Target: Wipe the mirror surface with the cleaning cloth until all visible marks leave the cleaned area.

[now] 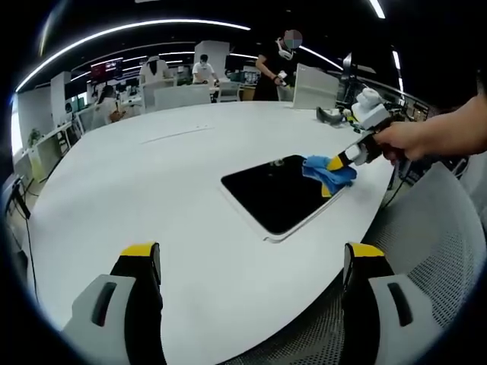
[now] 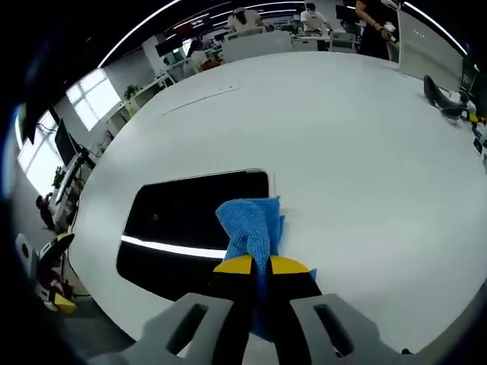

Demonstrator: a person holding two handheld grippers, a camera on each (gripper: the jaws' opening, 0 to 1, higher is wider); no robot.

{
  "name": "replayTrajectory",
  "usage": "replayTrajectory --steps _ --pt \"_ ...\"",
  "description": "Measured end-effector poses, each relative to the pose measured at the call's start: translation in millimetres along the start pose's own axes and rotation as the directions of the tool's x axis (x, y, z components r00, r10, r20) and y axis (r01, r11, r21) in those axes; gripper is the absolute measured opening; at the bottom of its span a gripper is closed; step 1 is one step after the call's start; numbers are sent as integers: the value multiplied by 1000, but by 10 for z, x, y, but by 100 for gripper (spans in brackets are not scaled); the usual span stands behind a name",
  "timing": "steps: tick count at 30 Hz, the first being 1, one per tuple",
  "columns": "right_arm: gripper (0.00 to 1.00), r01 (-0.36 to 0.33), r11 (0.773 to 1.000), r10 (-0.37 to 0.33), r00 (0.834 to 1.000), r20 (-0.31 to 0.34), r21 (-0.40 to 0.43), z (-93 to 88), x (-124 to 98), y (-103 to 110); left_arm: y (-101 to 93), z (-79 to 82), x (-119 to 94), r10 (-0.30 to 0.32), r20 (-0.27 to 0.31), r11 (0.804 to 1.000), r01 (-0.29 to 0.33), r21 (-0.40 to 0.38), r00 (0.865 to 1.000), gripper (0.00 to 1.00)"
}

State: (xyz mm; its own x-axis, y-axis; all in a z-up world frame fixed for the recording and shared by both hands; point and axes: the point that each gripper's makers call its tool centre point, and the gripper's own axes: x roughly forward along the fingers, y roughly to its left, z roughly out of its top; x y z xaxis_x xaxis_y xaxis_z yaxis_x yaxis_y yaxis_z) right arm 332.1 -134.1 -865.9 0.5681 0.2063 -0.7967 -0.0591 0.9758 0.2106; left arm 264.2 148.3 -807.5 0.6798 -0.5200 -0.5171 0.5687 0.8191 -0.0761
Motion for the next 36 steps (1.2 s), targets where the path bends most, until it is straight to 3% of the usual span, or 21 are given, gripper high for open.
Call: replayTrajectory --steps 9,23,36 --pt "0 6 997 -5 1000 -15 82 -160 -110 3 -13 -9 0 -4 -4 1000 4 -7 1000 99" --pt "1 14 996 -12 1000 -14 90 -258 -175 49 -79 -51 14 -27 -31 999 28 27 999 99" --pt "0 10 995 -7 1000 -27 102 -271 -152 174 -46 -32 4 -15 -16 1000 15 6 1000 99"
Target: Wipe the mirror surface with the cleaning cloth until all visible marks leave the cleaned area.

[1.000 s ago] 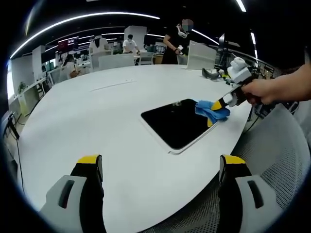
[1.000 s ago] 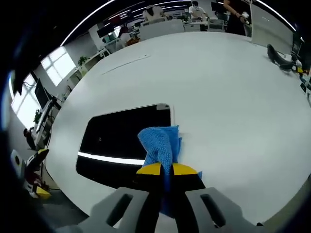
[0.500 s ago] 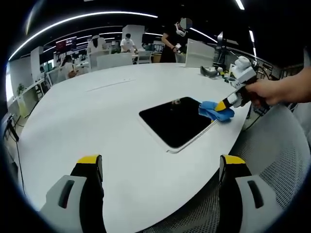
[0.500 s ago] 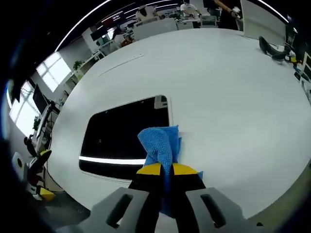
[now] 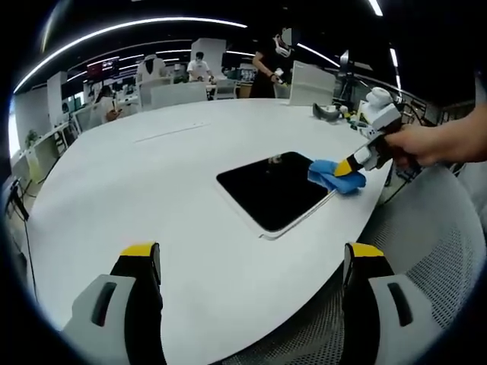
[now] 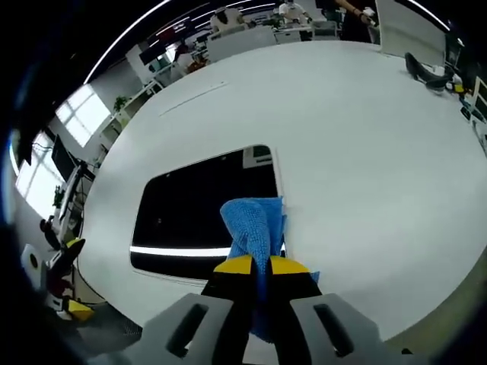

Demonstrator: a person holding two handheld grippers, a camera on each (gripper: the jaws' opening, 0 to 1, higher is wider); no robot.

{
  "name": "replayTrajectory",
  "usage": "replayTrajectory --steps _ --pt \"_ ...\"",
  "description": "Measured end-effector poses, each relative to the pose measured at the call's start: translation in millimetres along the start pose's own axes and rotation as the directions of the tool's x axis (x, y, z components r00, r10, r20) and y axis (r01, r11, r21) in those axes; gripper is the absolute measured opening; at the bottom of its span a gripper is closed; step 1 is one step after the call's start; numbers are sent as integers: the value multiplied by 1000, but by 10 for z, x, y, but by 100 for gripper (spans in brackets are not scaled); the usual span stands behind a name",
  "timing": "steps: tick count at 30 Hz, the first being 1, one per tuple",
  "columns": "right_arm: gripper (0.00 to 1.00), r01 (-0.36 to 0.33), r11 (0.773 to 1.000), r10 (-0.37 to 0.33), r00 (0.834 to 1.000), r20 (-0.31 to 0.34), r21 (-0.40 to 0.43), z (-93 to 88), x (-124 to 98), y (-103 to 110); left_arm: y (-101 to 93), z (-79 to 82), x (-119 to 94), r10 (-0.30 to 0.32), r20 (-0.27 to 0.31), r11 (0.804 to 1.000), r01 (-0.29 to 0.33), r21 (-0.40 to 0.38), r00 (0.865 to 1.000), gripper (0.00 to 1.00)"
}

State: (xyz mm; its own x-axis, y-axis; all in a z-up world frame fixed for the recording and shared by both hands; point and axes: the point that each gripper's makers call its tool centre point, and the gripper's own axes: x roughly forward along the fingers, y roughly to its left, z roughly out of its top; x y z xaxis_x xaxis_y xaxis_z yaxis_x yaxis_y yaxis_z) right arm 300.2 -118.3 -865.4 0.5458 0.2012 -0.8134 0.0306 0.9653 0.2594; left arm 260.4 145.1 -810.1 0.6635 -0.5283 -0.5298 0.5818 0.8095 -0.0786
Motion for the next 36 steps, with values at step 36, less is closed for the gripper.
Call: replayTrajectory --steps 36 --pt "0 -76 995 74 997 -34 -61 -128 155 732 -28 -22 9 -19 -8 1000 18 -10 1000 99"
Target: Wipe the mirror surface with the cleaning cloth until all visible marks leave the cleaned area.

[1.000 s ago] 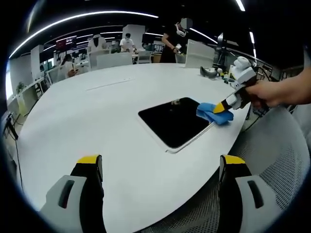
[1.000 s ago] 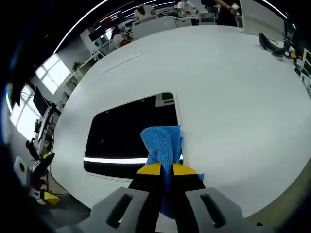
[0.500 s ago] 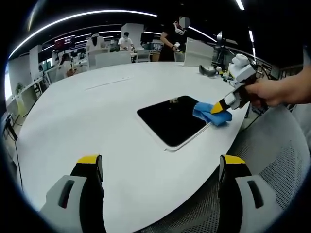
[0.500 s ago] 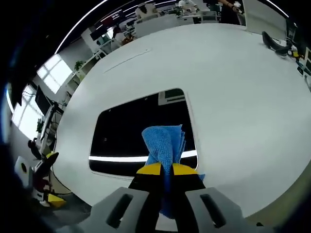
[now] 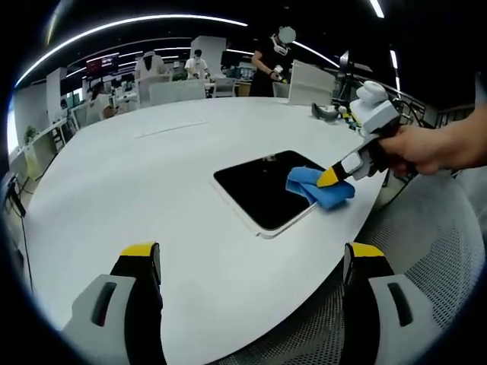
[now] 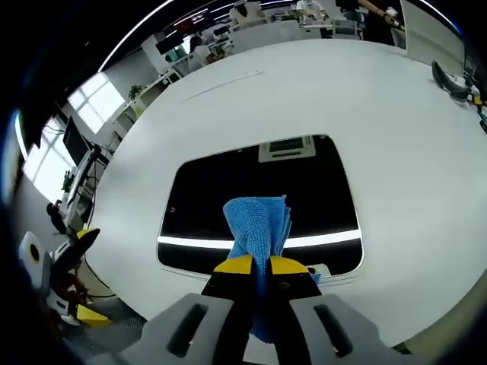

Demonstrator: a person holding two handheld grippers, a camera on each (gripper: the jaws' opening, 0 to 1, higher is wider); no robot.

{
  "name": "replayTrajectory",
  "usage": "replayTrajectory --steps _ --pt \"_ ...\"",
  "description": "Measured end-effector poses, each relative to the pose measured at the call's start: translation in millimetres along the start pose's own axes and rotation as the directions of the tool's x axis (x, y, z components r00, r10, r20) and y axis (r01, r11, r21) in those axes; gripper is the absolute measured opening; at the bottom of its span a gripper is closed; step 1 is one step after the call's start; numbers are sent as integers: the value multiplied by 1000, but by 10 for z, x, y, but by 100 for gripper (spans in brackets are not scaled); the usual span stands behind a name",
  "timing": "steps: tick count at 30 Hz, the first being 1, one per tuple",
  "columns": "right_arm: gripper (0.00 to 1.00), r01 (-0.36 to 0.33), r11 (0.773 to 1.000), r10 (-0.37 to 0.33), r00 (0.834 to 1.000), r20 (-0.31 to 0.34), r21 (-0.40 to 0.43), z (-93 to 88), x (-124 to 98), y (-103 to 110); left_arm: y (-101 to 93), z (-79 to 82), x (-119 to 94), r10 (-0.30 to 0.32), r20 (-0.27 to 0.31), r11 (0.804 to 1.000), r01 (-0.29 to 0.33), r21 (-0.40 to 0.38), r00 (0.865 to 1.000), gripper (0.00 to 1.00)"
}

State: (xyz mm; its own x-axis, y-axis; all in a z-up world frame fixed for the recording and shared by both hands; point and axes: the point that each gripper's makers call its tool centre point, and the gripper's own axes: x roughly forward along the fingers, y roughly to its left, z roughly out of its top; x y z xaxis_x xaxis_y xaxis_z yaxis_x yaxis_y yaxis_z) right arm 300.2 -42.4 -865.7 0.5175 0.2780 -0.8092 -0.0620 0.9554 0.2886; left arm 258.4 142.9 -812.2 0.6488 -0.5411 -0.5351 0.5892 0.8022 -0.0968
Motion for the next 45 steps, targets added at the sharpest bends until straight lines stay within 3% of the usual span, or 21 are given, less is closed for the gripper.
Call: replayTrajectory --steps 3,45 --pt "0 -11 1000 11 1000 -2 23 -16 25 96 1 -6 -2 1 -3 1000 -1 0 1000 99" --pt "0 -109 990 105 993 -56 -87 -122 236 904 15 -5 6 2 -1 1000 -2 -8 1000 99"
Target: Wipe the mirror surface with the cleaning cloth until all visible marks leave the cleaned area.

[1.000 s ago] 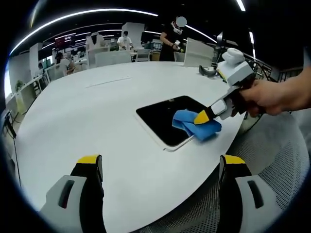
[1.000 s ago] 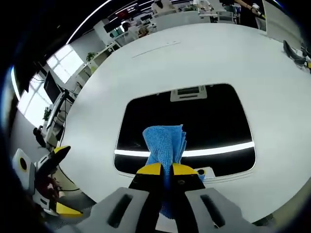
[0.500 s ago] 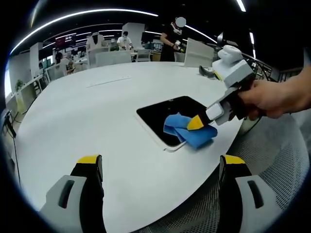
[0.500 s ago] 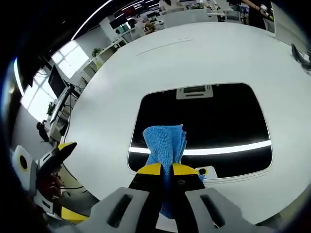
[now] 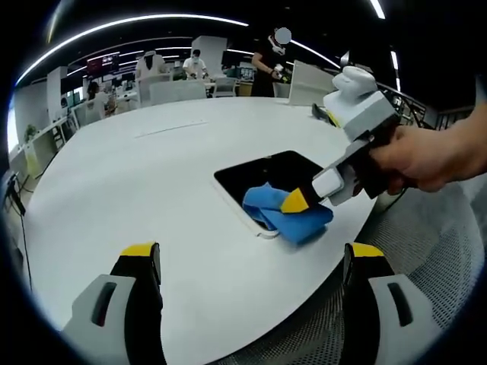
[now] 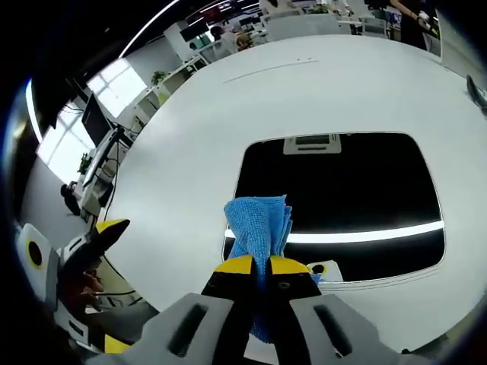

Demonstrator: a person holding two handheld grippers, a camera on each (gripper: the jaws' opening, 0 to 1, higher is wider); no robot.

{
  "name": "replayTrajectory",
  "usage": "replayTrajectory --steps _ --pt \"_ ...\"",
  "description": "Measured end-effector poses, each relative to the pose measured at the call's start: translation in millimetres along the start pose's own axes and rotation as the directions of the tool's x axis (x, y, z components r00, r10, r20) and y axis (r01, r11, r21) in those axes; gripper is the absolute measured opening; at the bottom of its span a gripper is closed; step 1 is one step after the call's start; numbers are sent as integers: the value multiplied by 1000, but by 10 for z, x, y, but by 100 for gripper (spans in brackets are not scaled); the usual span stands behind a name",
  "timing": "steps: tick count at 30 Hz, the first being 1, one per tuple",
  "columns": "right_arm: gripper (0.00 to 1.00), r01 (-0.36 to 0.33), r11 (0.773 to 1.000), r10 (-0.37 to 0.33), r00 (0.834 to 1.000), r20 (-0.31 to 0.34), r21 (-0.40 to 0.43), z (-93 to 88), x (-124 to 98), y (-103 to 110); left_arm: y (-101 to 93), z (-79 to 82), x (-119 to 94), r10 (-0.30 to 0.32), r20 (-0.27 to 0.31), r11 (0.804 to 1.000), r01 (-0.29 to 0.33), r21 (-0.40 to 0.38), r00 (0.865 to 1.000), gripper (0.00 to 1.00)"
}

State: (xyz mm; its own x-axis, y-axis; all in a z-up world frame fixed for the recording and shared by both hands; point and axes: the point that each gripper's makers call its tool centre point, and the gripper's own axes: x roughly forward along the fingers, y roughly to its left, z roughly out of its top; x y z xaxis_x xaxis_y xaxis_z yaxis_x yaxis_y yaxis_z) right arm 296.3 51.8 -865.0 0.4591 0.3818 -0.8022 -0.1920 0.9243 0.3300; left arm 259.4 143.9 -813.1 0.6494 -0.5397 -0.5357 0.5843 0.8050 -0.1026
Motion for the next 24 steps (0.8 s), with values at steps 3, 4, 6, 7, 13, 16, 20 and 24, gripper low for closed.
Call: replayTrajectory --steps 3,4,6,7,13,16,20,24 --pt "0 -8 1000 8 1000 -3 0 2 21 46 3 1 0 0 1 1000 0 -1 1000 99" --pt "0 -10 1000 10 1000 -4 -5 4 29 64 3 -1 0 0 1 1000 0 -3 1000 99" --pt "0 -14 1000 14 1000 -9 -18 3 44 107 6 -4 -3 0 2 1000 0 -7 1000 99" --pt "0 -18 1000 18 1000 -11 -16 1 49 121 8 -3 -4 1 1 1000 -1 -8 1000 99" --pt "0 -23 1000 23 1000 -13 -19 -2 64 161 4 -2 -6 1 1 1000 -1 -5 1000 99" --pt "0 -27 1000 27 1000 -10 -7 4 68 169 9 -3 5 -1 2 1000 1 -1 1000 99" --pt "0 -33 999 33 999 -11 -11 19 94 222 1 4 7 -3 1 1000 3 2 1000 99" --pt "0 -37 999 37 999 -9 -10 18 86 210 -3 2 5 -3 0 1000 3 1 1000 99"
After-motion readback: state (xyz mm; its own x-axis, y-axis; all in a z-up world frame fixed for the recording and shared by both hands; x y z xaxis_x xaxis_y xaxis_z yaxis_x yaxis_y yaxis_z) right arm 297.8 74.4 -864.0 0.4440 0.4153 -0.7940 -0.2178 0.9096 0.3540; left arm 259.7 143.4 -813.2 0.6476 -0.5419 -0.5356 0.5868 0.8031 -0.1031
